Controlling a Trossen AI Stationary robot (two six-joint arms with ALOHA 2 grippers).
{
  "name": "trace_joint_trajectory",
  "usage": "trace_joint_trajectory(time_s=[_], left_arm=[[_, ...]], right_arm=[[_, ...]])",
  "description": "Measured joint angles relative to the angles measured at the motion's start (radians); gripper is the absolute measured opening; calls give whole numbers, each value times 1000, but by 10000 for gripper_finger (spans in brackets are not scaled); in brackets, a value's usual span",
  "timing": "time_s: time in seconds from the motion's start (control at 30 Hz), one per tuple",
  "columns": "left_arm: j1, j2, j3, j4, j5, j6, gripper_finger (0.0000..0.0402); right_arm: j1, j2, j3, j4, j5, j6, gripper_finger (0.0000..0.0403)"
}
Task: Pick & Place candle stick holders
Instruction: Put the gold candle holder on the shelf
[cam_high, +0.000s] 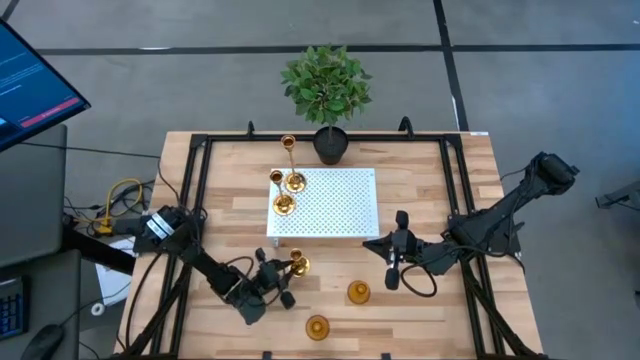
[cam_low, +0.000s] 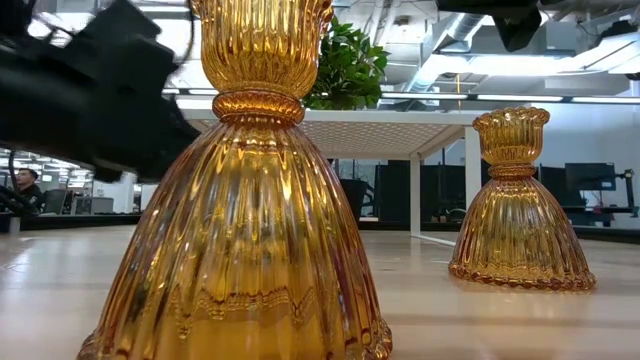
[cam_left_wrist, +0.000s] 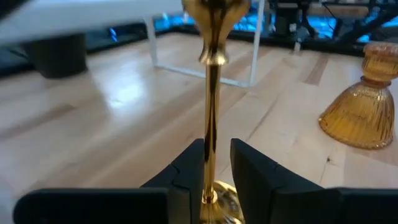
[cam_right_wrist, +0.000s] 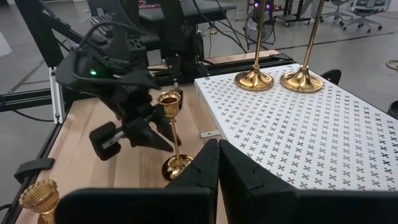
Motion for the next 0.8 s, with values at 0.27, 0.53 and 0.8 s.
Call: trace_joint_trajectory(time_s=[0.27, 0.53, 0.8], left_arm=[[89, 0, 0, 0, 153, -22, 75], [76, 0, 0, 0, 157, -22, 47], [31, -9, -1, 2, 169, 10, 15]], right_arm=[[0, 0, 0, -1, 0, 0, 0], [0, 0, 0, -4, 0, -2, 0], [0, 0, 0, 5, -1, -1, 0]])
